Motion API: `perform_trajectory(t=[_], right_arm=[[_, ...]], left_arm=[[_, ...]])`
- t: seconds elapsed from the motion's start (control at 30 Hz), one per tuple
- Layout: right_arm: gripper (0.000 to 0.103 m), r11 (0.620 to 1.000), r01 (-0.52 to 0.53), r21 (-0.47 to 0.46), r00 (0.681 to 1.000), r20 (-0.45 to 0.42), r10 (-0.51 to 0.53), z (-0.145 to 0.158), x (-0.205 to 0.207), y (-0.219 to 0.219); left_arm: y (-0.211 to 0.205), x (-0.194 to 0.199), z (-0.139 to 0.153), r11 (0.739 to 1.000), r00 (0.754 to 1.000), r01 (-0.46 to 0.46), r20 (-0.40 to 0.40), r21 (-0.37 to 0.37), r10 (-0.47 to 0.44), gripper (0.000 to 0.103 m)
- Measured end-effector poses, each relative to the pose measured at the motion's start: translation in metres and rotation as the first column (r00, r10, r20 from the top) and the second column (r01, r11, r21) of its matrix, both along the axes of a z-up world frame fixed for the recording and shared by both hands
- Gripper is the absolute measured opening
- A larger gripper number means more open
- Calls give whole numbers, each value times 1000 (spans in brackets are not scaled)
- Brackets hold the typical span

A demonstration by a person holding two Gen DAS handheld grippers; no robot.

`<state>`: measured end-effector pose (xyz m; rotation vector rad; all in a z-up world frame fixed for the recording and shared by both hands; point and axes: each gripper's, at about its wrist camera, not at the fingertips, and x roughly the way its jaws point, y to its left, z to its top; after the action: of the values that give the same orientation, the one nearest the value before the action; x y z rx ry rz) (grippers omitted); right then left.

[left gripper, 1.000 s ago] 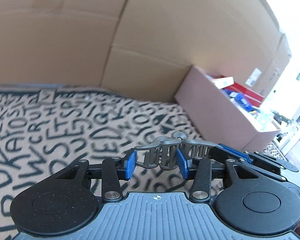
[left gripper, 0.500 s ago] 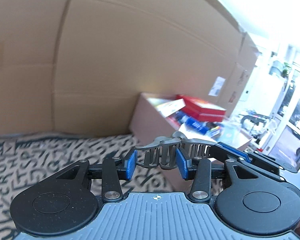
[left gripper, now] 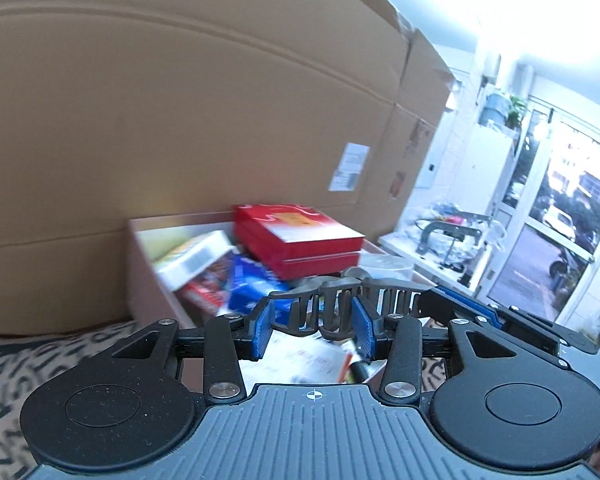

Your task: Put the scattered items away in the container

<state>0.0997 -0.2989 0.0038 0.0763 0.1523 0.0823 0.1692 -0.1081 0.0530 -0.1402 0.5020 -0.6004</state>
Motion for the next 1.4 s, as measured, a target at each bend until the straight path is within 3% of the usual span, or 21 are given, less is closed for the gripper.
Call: perform_trajectory(t=[0.1, 0.2, 0.23, 0.27, 0.3, 0.33, 0.43, 0.53, 0.7, 0.9, 1.03, 1.2, 1.4], right_arm=[[13, 1000, 25, 11, 1000, -10, -25, -5, 13, -18], [22, 998, 32, 50, 998, -51, -30, -15, 35, -37], [34, 996, 57, 72, 996, -70, -52, -19, 40, -43], [39, 994, 74, 84, 995, -71, -68, -23, 40, -47], [41, 992, 90, 94, 994, -70, -83, -27, 39, -50], [40, 991, 92, 101, 994, -63, -86, -30, 35, -52], [45, 984, 123, 132, 992, -59, -116, -37, 24, -60], [62, 976, 138, 167, 990, -60, -130, -39, 19, -62], [80, 971, 129, 202, 991, -59, -120, -39, 8, -58], [101, 965, 116, 235, 992, -69, -103, -36, -7, -47], [102, 965, 97, 242, 994, -81, -80, -31, -19, -39], [103, 980, 124, 155, 984, -143, -102, -18, -30, -23], [103, 986, 138, 97, 978, -167, -121, 0, -55, -10]], left_arm=[[-20, 16, -8, 1000, 1000, 13, -17, 8, -13, 48], [-34, 31, -20, 999, 999, 29, -46, 13, -28, 62], [-37, 35, -25, 999, 998, 32, -60, 12, -31, 70], [-37, 33, -26, 1000, 998, 13, -58, 6, -13, 77], [-35, 30, -26, 1000, 999, -10, -53, -2, 10, 98], [-32, 26, -26, 999, 998, -52, -38, -7, 52, 103], [-23, 18, -22, 995, 995, -102, 13, -7, 102, 103], [-14, 15, -22, 992, 992, -124, -17, -28, 123, 103], [-2, 7, -27, 986, 986, -162, -51, -41, 160, 103], [10, -13, -26, 983, 981, -186, -60, -5, 185, 103], [20, -28, -28, 973, 969, -229, -83, 38, 231, 103], [24, -54, -32, 956, 956, -274, -80, 107, 283, 103], [23, -86, -22, 951, 954, -281, -70, 128, 291, 103]])
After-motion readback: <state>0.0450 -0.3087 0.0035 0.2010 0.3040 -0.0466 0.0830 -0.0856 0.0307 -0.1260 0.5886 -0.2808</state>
